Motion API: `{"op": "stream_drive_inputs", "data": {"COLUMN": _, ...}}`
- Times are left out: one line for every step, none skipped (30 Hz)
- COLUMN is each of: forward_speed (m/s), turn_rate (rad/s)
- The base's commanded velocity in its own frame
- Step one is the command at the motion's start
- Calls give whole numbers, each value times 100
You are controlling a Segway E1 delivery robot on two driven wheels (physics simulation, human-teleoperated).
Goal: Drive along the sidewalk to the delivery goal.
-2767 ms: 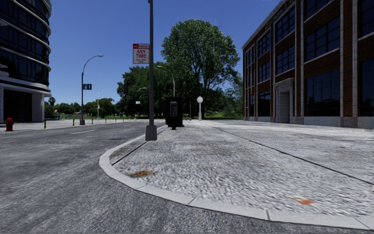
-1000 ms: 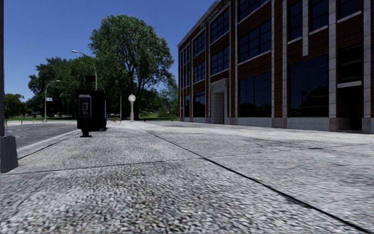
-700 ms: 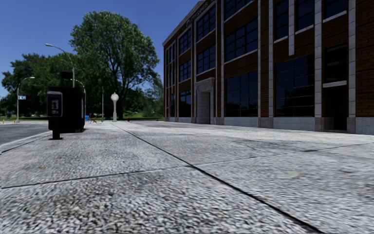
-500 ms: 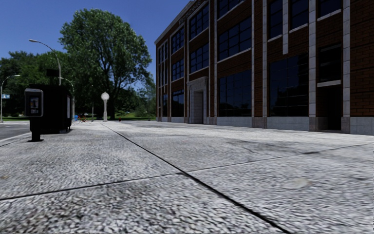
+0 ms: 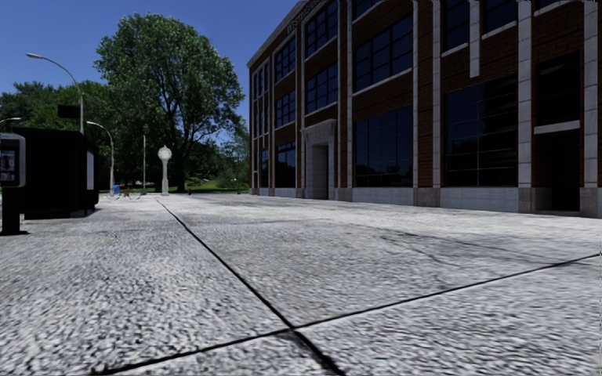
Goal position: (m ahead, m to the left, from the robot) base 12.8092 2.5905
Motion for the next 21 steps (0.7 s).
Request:
{"op": "stream_drive_inputs", "data": {"forward_speed": 200, "turn_rate": 0}}
{"op": "stream_drive_inputs", "data": {"forward_speed": 200, "turn_rate": 0}}
{"op": "stream_drive_inputs", "data": {"forward_speed": 200, "turn_rate": 0}}
{"op": "stream_drive_inputs", "data": {"forward_speed": 200, "turn_rate": 0}}
{"op": "stream_drive_inputs", "data": {"forward_speed": 200, "turn_rate": 0}}
{"op": "stream_drive_inputs", "data": {"forward_speed": 200, "turn_rate": 0}}
{"op": "stream_drive_inputs", "data": {"forward_speed": 200, "turn_rate": 0}}
{"op": "stream_drive_inputs", "data": {"forward_speed": 200, "turn_rate": 0}}
{"op": "stream_drive_inputs", "data": {"forward_speed": 200, "turn_rate": 0}}
{"op": "stream_drive_inputs", "data": {"forward_speed": 200, "turn_rate": 0}}
{"op": "stream_drive_inputs", "data": {"forward_speed": 200, "turn_rate": 0}}
{"op": "stream_drive_inputs", "data": {"forward_speed": 200, "turn_rate": 0}}
{"op": "stream_drive_inputs", "data": {"forward_speed": 200, "turn_rate": 0}}
{"op": "stream_drive_inputs", "data": {"forward_speed": 200, "turn_rate": 0}}
{"op": "stream_drive_inputs", "data": {"forward_speed": 200, "turn_rate": 0}}
{"op": "stream_drive_inputs", "data": {"forward_speed": 200, "turn_rate": 0}}
{"op": "stream_drive_inputs", "data": {"forward_speed": 200, "turn_rate": 0}}
{"op": "stream_drive_inputs", "data": {"forward_speed": 200, "turn_rate": 0}}
{"op": "stream_drive_inputs", "data": {"forward_speed": 200, "turn_rate": 0}}
{"op": "stream_drive_inputs", "data": {"forward_speed": 200, "turn_rate": 0}}
{"op": "stream_drive_inputs", "data": {"forward_speed": 200, "turn_rate": 0}}
